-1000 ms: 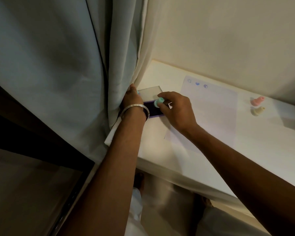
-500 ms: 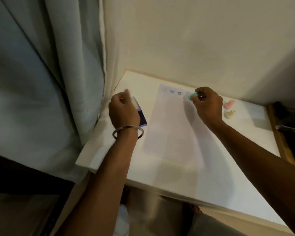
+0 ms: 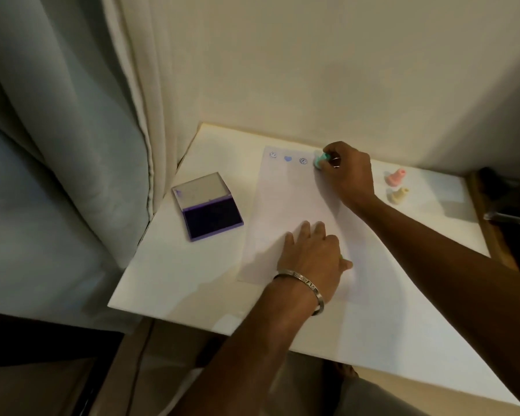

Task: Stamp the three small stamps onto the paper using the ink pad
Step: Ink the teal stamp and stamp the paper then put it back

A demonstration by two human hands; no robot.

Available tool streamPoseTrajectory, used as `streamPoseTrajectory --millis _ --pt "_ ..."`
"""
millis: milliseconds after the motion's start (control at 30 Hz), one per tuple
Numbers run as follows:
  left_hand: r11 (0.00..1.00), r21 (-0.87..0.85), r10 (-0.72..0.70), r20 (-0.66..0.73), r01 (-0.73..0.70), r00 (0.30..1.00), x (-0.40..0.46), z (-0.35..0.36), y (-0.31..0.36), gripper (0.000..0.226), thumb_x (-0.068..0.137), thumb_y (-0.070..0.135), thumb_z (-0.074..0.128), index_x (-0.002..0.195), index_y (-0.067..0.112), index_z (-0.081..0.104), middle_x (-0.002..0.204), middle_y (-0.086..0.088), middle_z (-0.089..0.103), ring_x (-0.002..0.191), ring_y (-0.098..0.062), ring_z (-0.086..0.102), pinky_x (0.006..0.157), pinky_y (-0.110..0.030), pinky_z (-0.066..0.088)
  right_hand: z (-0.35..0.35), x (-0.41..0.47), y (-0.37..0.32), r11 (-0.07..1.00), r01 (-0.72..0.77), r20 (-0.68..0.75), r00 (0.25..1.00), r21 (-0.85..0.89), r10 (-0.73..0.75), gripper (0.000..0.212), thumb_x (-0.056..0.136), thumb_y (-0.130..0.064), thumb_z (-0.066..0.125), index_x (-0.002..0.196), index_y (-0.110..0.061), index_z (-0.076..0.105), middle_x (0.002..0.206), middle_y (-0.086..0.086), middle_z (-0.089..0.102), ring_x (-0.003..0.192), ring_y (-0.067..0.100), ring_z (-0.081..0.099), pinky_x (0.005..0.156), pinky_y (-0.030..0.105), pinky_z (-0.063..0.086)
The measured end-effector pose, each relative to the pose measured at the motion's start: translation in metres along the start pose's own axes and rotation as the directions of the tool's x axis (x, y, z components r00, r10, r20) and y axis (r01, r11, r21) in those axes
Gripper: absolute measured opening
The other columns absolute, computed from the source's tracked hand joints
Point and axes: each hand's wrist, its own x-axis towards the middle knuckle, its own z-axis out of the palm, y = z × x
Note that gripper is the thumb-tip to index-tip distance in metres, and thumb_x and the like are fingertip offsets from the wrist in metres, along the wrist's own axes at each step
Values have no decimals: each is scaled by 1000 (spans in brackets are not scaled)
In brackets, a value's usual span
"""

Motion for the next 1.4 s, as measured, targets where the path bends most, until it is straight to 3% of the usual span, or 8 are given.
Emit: streamPoseTrajectory --millis 133,433,867,1133,1267,1400 --pt "1000 2 30 -23 -30 999 1 8 10 46 98 42 41 132 13 47 157 -9 25 146 -28 19 117 -46 23 -1 1 0 1000 22 17 1000 -6 -22 21 86 -20 70 105 -12 68 98 6 73 85 22 68 82 43 57" --pt "999 -1 46 -59 -46 997 6 13 10 44 96 44 42 127 14 52 154 -8 32 143 -27 26 113 -47 26 -1 2 -1 996 92 8 996 -23 -92 19 88 -21 68 104 -12 68 100 2 72 80 20 69 77 39 55" --pt "999 19 48 -64 -47 997 9 16 9 46 95 46 44 129 15 52 155 -8 31 143 -27 27 113 -48 27 6 6 -2 982 138 8 990 -131 -139 18 88 -18 65 102 -8 72 107 7 74 94 27 67 80 36 52" --pt "996 67 60 -79 -55 995 10 24 8 50 95 47 44 133 15 49 156 -8 28 144 -28 23 114 -48 23 11 5 1 978 154 0 988 -142 -156 18 91 -17 64 98 -2 70 106 11 74 93 29 66 81 38 52" --pt "999 25 46 -76 -44 996 8 18 10 48 95 46 44 131 15 51 155 -8 32 143 -28 26 114 -48 25 6 7 -3 977 143 30 990 -160 -140 14 89 -18 66 93 -5 70 97 12 74 86 29 66 75 35 51" --pt "999 -40 29 -75 -32 997 8 13 11 46 95 45 44 128 15 53 154 -7 33 143 -26 26 114 -47 25 0 10 -5 1000 -1 38 999 -15 1 20 83 -20 74 101 -11 73 97 6 75 87 22 68 82 36 56"
